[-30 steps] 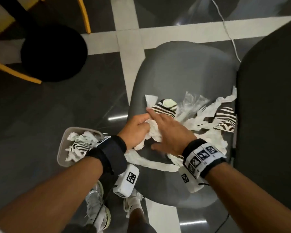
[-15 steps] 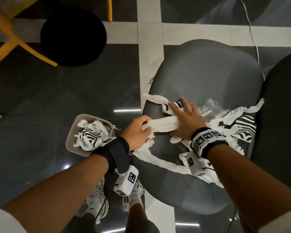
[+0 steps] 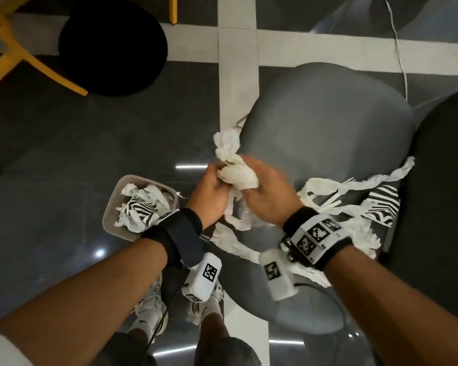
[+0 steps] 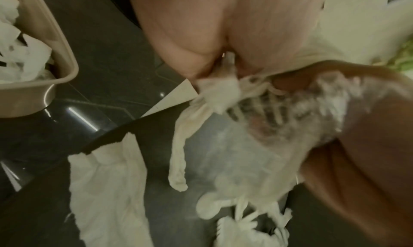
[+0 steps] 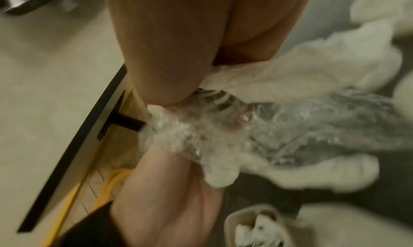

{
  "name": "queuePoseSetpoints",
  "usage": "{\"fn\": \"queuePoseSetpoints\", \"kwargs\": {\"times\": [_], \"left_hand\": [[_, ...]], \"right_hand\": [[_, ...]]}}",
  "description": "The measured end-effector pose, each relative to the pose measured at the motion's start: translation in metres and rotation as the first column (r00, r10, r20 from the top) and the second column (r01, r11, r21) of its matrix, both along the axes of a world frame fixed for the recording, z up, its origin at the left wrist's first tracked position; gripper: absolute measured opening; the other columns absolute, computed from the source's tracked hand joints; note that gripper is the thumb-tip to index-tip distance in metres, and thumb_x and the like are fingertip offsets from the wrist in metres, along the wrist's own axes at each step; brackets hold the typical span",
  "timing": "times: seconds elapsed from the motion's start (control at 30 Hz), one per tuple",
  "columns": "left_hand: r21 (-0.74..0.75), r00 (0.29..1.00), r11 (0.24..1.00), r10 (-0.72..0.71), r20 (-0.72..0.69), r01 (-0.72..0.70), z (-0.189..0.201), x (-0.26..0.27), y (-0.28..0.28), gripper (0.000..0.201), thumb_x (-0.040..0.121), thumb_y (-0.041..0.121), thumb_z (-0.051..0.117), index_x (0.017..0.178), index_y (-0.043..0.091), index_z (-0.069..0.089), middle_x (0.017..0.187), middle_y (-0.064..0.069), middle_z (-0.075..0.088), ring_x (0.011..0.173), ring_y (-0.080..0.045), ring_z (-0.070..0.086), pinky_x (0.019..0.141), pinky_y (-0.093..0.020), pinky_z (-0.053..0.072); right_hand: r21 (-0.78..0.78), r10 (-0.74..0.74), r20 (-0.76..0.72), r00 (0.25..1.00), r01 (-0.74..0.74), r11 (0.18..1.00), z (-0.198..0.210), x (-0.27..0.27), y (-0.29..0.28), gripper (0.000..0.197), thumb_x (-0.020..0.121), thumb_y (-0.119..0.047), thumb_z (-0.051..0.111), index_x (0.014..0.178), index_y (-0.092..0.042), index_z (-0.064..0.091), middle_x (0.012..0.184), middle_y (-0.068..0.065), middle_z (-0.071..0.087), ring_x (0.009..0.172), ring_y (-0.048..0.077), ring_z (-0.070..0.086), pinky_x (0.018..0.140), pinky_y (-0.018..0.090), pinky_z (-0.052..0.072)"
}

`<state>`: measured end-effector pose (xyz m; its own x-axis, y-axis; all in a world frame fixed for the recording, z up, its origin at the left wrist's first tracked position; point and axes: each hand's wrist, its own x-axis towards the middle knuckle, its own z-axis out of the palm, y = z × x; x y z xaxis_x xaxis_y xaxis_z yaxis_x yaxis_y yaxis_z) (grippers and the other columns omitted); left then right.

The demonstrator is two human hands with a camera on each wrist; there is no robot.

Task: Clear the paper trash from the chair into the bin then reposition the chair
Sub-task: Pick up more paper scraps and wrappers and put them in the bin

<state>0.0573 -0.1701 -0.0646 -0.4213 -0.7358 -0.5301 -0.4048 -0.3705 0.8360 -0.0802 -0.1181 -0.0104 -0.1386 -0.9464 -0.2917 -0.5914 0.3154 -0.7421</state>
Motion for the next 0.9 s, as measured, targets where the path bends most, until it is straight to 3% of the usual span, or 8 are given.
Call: {"fn": "queuePoseSetpoints", "kwargs": {"times": [0.17, 0.27, 0.37, 0.43, 0.53, 0.67, 0.77, 0.9], "left_hand": [[0.393, 0.925, 0.873, 0.360, -0.123, -0.287, 0.022, 0.059, -0.031, 0.034, 0.094, 0.023, 0.047, 0.123, 0.017, 0.063, 0.110, -0.010, 0.073, 0.109, -0.029, 0.069, 0.087, -0.039, 0.057], [0.545, 0.863, 0.795, 0.449, -0.231, -0.267, 0.022, 0.108, -0.049, 0.045, 0.097, 0.025, 0.035, 0.094, 0.012, 0.078, 0.084, -0.008, 0.076, 0.077, -0.019, 0.074, 0.062, -0.024, 0.059], [0.508, 0.876, 0.800, 0.454, -0.163, -0.319, -0.003, 0.161, -0.063, 0.063, 0.101, 0.021, 0.029, 0.067, 0.029, 0.082, 0.074, 0.004, 0.077, 0.071, -0.009, 0.075, 0.064, -0.022, 0.058], [0.335, 0.943, 0.886, 0.331, 0.024, -0.320, -0.037, 0.199, -0.069, 0.043, 0.094, 0.018, 0.038, 0.098, 0.034, 0.078, 0.102, 0.004, 0.076, 0.101, -0.015, 0.071, 0.084, -0.033, 0.055], [0.183, 0.978, 0.981, 0.022, 0.208, -0.061, -0.116, 0.257, -0.062, 0.071, 0.081, 0.013, 0.043, 0.149, 0.031, 0.038, 0.149, 0.001, 0.049, 0.134, -0.022, 0.049, 0.114, -0.045, 0.039], [-0.096, 0.865, 0.992, -0.018, 0.501, 0.076, -0.192, 0.305, -0.046, 0.055, 0.082, 0.004, 0.059, 0.134, 0.016, 0.047, 0.152, -0.009, 0.037, 0.139, -0.030, 0.037, 0.115, -0.046, 0.033], [-0.105, 0.868, 0.994, 0.020, 0.495, 0.037, -0.231, 0.324, -0.035, 0.042, 0.078, -0.003, 0.058, 0.118, 0.010, 0.049, 0.135, -0.014, 0.042, 0.124, -0.031, 0.045, 0.104, -0.044, 0.039], [-0.074, 0.926, 0.997, 0.015, 0.378, 0.014, -0.252, 0.341, -0.018, 0.041, 0.083, -0.006, 0.043, 0.117, 0.016, 0.044, 0.093, 0.007, 0.048, 0.073, -0.002, 0.048, 0.065, -0.015, 0.036]], "right_hand": [[0.067, -0.263, 0.400, 0.878, 0.259, 0.964, -0.020, 0.087, -0.030, 0.031, 0.099, -0.027, 0.058, 0.130, -0.026, 0.060, 0.117, -0.008, 0.071, 0.105, 0.007, 0.067, 0.087, 0.027, 0.057], [0.213, -0.384, 0.538, 0.750, 0.320, 0.923, -0.040, 0.140, -0.054, 0.022, 0.098, -0.024, 0.061, 0.119, -0.023, 0.065, 0.107, -0.003, 0.074, 0.096, 0.009, 0.072, 0.074, 0.024, 0.060], [0.298, -0.417, 0.519, 0.746, 0.299, 0.907, -0.081, 0.186, -0.070, 0.022, 0.095, -0.022, 0.063, 0.116, -0.024, 0.067, 0.106, -0.001, 0.075, 0.095, 0.014, 0.073, 0.082, 0.038, 0.062], [0.340, -0.400, 0.476, 0.783, 0.255, 0.905, -0.118, 0.210, -0.073, 0.021, 0.094, -0.018, 0.061, 0.115, -0.020, 0.064, 0.105, 0.002, 0.074, 0.089, 0.011, 0.071, 0.075, 0.032, 0.061], [0.403, -0.404, 0.347, 0.846, 0.254, 0.879, -0.171, 0.238, -0.070, 0.039, 0.093, -0.026, 0.067, 0.124, -0.014, 0.047, 0.112, 0.002, 0.063, 0.092, 0.008, 0.064, 0.077, 0.027, 0.056], [0.446, -0.192, 0.164, 0.968, 0.101, 0.889, -0.241, 0.266, -0.075, 0.039, 0.095, -0.020, 0.062, 0.129, -0.014, 0.043, 0.104, -0.008, 0.055, 0.093, 0.012, 0.057, 0.081, 0.027, 0.046], [0.478, 0.050, 0.027, 0.998, -0.057, 0.877, -0.296, 0.276, -0.081, 0.044, 0.089, -0.043, 0.062, 0.126, -0.031, 0.042, 0.123, -0.005, 0.060, 0.118, 0.021, 0.057, 0.096, 0.037, 0.047], [0.634, 0.632, -0.298, 0.715, -0.347, 0.691, -0.349, 0.286, -0.088, 0.087, 0.076, -0.046, 0.074, 0.147, -0.022, 0.030, 0.150, 0.011, 0.041, 0.137, 0.037, 0.038, 0.114, 0.055, 0.032]]}}
